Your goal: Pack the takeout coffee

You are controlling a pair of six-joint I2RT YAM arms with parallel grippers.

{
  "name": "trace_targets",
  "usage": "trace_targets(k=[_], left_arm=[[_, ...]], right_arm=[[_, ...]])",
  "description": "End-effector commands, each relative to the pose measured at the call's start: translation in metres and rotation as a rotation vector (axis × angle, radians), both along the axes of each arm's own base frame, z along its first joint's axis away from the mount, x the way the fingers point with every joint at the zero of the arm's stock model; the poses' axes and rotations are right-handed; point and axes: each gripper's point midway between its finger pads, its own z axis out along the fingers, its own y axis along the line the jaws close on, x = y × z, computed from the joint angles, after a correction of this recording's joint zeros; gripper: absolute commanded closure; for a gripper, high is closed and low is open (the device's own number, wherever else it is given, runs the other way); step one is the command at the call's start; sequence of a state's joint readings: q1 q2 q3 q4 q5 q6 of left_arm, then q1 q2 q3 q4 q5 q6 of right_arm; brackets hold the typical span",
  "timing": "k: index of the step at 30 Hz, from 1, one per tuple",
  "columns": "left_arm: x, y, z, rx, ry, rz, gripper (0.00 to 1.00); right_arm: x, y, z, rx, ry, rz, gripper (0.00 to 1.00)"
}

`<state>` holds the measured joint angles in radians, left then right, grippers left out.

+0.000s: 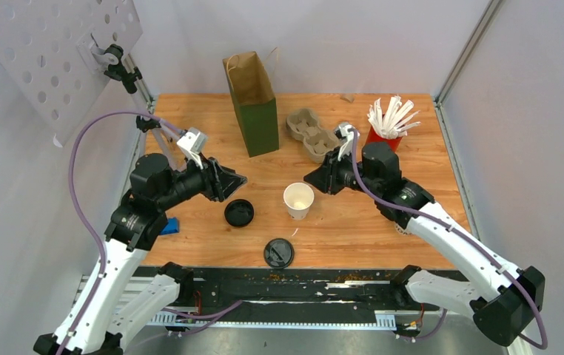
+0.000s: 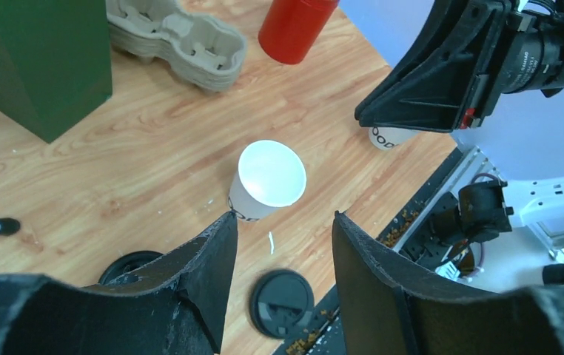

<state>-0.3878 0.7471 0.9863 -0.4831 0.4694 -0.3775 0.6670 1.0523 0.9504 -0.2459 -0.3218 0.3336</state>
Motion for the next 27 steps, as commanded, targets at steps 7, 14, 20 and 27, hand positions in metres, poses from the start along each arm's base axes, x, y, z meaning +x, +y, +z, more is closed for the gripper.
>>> trace_targets(k=[7,14,20,27], left_arm=[[0.018,0.007,-0.062,0.152,0.212,0.088,0.45],[0.020,0.043,-0.048,0.222,0.155,0.269,0.43],[0.010,0.088,0.039,0.121,-0.078,0.496,0.37],[-0.016,0.097,0.089,-0.002,-0.168,0.512,0.23]], right_arm=[[-0.020,-0.008,0.003,-0.105,0.015,0.073,0.71],[-0.066,0.023,-0.023,-0.301,-0.072,0.240,0.31],[-0.102,0.061,-0.066,-0.453,-0.107,0.369,0.16],[-0.124,0.085,-0.130,-0.610,-0.049,0.463,0.04]])
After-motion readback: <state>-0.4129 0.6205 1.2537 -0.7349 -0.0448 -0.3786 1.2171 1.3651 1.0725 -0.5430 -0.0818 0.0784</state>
